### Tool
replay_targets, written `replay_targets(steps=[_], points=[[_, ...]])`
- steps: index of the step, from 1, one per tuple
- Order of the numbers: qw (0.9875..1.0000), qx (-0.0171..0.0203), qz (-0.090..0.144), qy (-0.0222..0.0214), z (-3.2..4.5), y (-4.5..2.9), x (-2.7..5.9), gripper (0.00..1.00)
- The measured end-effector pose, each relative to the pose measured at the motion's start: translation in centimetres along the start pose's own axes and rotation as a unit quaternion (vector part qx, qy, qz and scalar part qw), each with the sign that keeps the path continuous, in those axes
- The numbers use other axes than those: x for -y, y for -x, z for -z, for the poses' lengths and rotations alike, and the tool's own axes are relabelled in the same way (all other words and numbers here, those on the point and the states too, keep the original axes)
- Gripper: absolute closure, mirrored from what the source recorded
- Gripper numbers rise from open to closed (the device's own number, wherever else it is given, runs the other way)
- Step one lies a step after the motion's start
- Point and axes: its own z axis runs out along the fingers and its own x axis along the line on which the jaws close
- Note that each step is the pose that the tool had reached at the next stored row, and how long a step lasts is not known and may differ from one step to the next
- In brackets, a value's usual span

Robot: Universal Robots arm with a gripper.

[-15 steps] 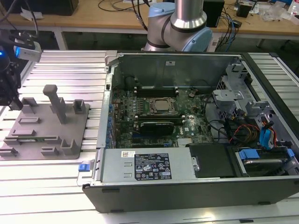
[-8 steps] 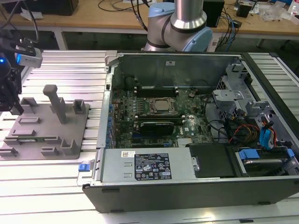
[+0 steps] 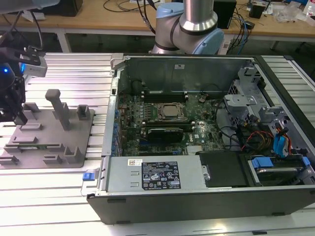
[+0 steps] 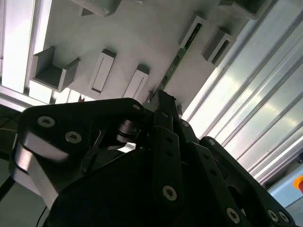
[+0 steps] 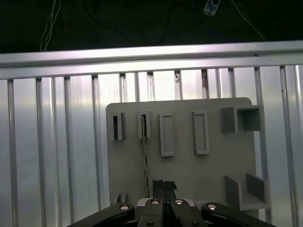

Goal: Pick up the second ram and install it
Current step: 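Pick up the second ram and move it above second insertion slot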

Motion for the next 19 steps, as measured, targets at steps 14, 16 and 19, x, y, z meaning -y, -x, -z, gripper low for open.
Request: replay_targets(steps=[14, 16, 19], points=[[1.0, 0.0, 0.0, 0.0007, -1.99, -0.05, 0.09, 0.92], [1.0, 0.0, 0.0, 0.0009, -2.21, -0.09, 0.11, 0.92], [1.0, 0.0, 0.0, 0.0009, -2.48, -0.17, 0.13, 0.92]])
